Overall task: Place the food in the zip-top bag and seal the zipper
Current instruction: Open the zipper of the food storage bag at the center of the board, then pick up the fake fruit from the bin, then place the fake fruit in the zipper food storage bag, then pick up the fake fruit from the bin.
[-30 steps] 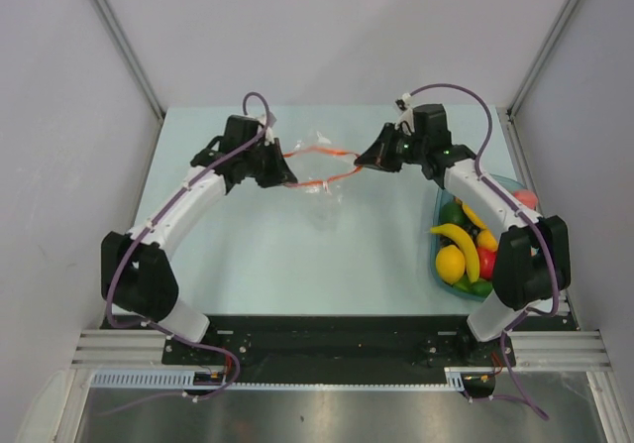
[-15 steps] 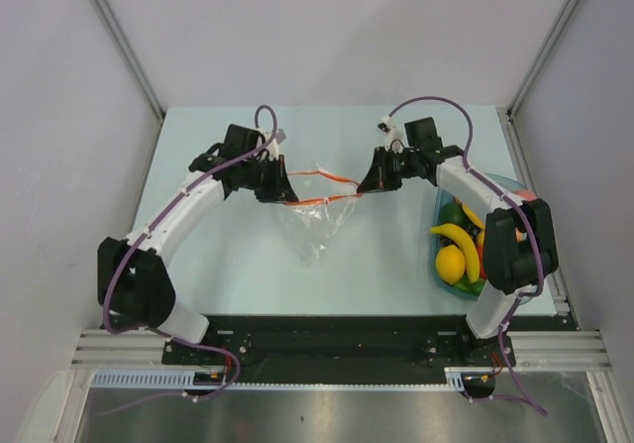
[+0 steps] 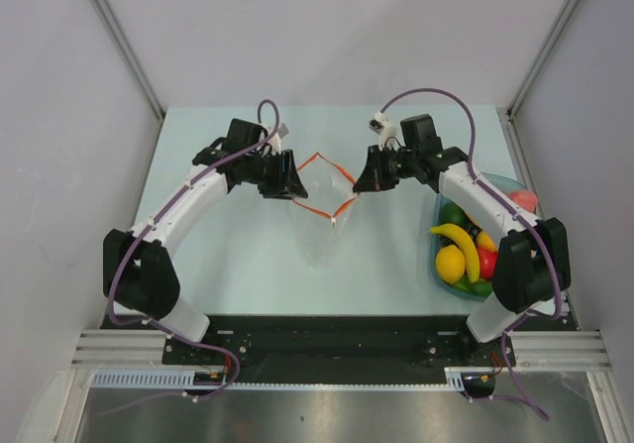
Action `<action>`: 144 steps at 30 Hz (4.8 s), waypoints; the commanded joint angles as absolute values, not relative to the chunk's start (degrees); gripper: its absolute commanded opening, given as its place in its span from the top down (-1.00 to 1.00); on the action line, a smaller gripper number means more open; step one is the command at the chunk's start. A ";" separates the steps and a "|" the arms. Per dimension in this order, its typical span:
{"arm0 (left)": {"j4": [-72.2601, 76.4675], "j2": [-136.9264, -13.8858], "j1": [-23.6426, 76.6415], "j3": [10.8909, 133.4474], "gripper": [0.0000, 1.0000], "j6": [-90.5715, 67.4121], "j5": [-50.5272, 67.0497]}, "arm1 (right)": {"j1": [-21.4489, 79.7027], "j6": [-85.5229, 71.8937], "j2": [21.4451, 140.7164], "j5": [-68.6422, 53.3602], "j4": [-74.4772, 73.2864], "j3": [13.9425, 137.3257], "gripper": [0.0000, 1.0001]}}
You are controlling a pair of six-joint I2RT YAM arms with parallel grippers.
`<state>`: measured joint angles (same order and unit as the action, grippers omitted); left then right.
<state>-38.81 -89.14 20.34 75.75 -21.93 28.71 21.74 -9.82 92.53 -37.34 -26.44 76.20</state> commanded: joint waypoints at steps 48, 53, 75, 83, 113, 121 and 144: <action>-34.54 -87.54 22.32 74.97 1.00 -23.82 29.36 | -10.90 32.96 85.42 -21.71 -66.54 72.78 -0.34; -34.28 -87.80 22.32 74.97 1.00 -23.56 29.27 | -10.90 34.45 88.41 -19.34 -63.11 70.67 -0.24; -34.89 -90.17 22.32 76.64 1.00 -23.29 28.74 | -11.25 40.78 82.89 -17.31 -61.96 70.22 0.87; -35.16 -90.70 22.41 76.99 1.00 -23.20 28.83 | -11.25 37.81 73.58 -22.48 -58.80 73.37 1.00; -36.12 -90.97 24.17 79.80 1.00 -22.15 31.73 | 30.06 7.47 83.49 -50.09 13.91 75.15 1.00; -36.39 -90.97 24.17 80.86 0.99 -21.89 32.26 | 30.32 11.69 84.11 -52.75 -1.65 74.18 -0.62; -35.51 -91.32 24.34 80.42 1.00 -22.76 35.76 | 4.14 34.26 71.72 -39.39 -61.06 73.74 -0.68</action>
<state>-37.01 -91.74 23.90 78.56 -22.44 31.62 8.64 23.07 74.50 -43.97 -42.39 73.63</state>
